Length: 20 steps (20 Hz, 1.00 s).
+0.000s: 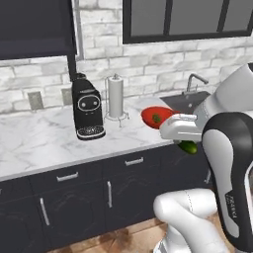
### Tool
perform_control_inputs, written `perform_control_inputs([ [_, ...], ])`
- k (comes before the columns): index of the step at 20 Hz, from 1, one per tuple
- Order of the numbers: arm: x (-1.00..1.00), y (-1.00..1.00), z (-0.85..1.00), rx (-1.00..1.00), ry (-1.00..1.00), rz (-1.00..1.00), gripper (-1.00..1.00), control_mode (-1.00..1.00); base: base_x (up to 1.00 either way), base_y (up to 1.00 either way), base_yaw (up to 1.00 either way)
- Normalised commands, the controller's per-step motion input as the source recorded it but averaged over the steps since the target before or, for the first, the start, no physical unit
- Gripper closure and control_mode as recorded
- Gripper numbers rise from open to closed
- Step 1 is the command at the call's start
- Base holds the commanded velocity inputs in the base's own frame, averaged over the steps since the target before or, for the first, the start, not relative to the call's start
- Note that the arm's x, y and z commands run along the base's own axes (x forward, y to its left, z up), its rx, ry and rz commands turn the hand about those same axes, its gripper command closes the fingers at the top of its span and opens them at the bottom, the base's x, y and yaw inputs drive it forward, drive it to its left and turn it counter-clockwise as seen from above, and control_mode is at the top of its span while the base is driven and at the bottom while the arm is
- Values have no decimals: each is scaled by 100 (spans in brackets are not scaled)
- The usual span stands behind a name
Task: Pick the cucumbers from the cabinet and place them in one bowl. Pick the potato from the sink and place it in the other bowl.
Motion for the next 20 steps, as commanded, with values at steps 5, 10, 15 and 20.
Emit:
perform_control_inputs([
  [5, 0, 0, 0, 0, 0, 0, 100, 100, 38, -95, 10],
  [10, 0, 0, 0, 0, 0, 0, 100, 100, 86, -78, 10],
  [15, 0, 0, 0, 0, 0, 0, 100, 100, 100, -18, -2],
  [20, 0, 0, 0, 0, 0, 0, 100, 100, 84, -1, -11],
])
